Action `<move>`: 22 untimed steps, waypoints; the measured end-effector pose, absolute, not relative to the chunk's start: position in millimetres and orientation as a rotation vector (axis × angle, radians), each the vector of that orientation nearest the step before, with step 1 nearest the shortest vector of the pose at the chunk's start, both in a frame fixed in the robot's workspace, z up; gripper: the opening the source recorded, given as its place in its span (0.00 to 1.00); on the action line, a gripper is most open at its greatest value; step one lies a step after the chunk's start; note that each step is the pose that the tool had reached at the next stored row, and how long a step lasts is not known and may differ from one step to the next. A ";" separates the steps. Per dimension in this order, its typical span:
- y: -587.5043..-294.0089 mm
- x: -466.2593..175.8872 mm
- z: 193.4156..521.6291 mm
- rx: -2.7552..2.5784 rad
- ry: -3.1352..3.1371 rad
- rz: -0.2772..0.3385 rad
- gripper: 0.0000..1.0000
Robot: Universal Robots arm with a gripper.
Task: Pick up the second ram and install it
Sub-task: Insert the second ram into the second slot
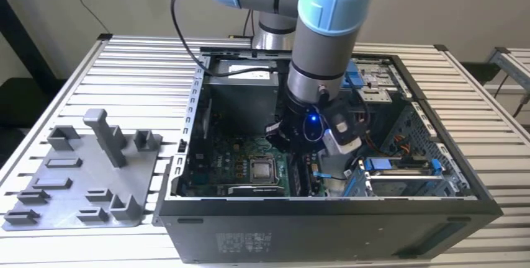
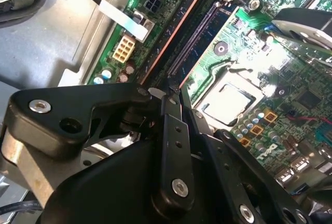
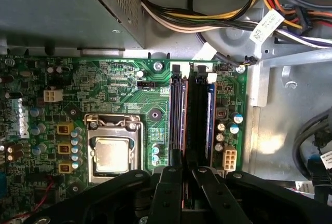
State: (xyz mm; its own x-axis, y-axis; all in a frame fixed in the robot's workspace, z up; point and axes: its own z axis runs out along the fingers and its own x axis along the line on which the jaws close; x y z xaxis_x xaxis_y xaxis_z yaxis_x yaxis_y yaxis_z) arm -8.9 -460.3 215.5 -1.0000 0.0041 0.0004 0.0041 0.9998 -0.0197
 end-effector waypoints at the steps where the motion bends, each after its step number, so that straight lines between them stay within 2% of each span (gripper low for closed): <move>1: -460.3 -8.9 214.9 -0.007 -3.141 0.031 0.14; 9: -460.3 -8.9 214.0 -0.007 -3.141 0.031 0.14; 12: -460.3 -9.0 214.0 -0.007 -3.141 0.031 0.15; 13: -460.3 -9.0 214.0 -0.007 -3.141 0.031 0.22; 16: -460.2 -8.9 215.2 -0.007 -3.141 0.030 0.22; 22: -460.3 -9.0 241.8 -0.010 -3.141 0.031 0.22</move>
State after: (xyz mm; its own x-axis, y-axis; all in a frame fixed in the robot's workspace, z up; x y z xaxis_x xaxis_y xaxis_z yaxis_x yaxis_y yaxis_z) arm -9.0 -460.3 241.8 -1.0000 0.0061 0.0005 0.0061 0.9998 -0.0196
